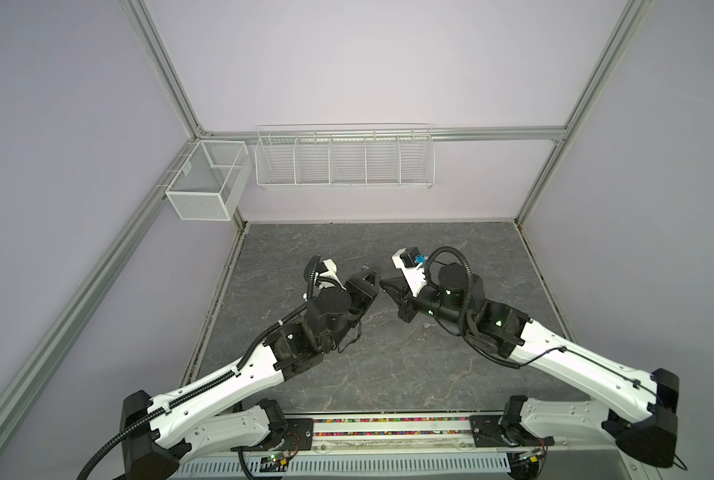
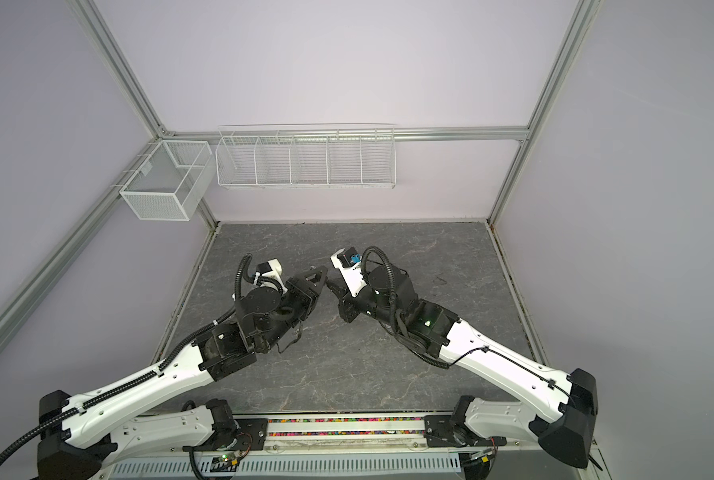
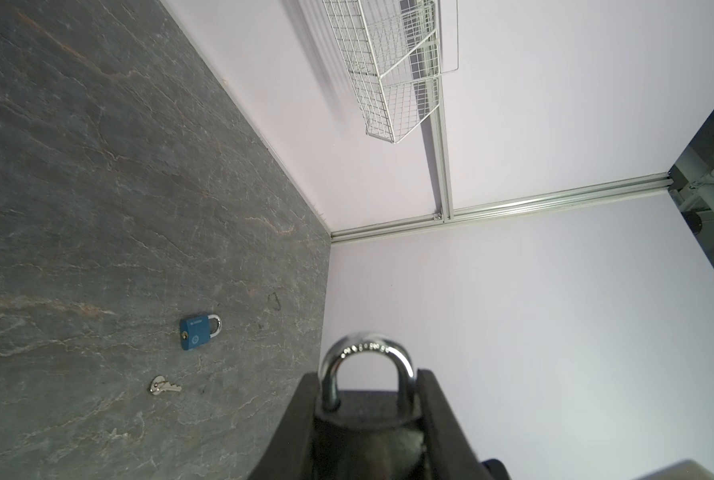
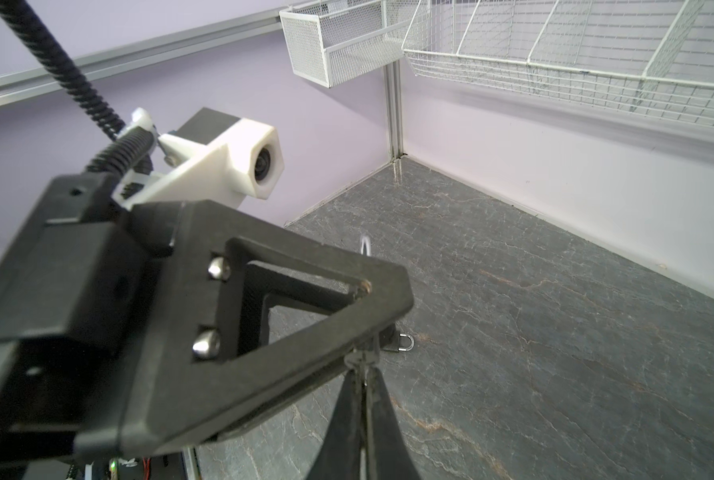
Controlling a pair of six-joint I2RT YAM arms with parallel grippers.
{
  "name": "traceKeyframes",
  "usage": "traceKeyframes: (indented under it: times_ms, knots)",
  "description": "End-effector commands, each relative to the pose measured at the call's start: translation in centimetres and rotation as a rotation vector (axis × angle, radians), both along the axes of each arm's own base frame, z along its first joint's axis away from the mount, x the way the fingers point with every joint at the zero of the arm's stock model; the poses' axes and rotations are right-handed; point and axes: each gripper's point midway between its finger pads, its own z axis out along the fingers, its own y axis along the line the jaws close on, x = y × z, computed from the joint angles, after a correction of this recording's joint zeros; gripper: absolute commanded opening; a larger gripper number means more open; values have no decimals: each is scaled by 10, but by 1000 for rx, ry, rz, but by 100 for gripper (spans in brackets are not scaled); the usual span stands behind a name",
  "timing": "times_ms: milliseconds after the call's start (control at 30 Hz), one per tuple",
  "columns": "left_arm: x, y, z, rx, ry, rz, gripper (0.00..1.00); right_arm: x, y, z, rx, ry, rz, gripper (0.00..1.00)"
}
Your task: Unlock with the key
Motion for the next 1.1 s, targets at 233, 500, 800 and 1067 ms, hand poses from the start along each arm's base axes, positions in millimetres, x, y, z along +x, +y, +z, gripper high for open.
traceKeyframes:
  times_ms: [233, 500, 800, 1067]
  knots:
    - [-16, -21, 25, -114, 27, -109, 0, 6, 11, 16, 97, -18, 4, 6]
    - [-11, 6, 26, -72, -5, -9, 0, 1, 0, 12, 41, 38, -7, 16]
    - [-8, 14, 28, -66, -28, 30, 0, -1, 4, -8, -6, 91, 6, 24]
    - [-6, 18, 36, -70, -71, 50, 0, 0, 9, -17, -29, 139, 11, 12]
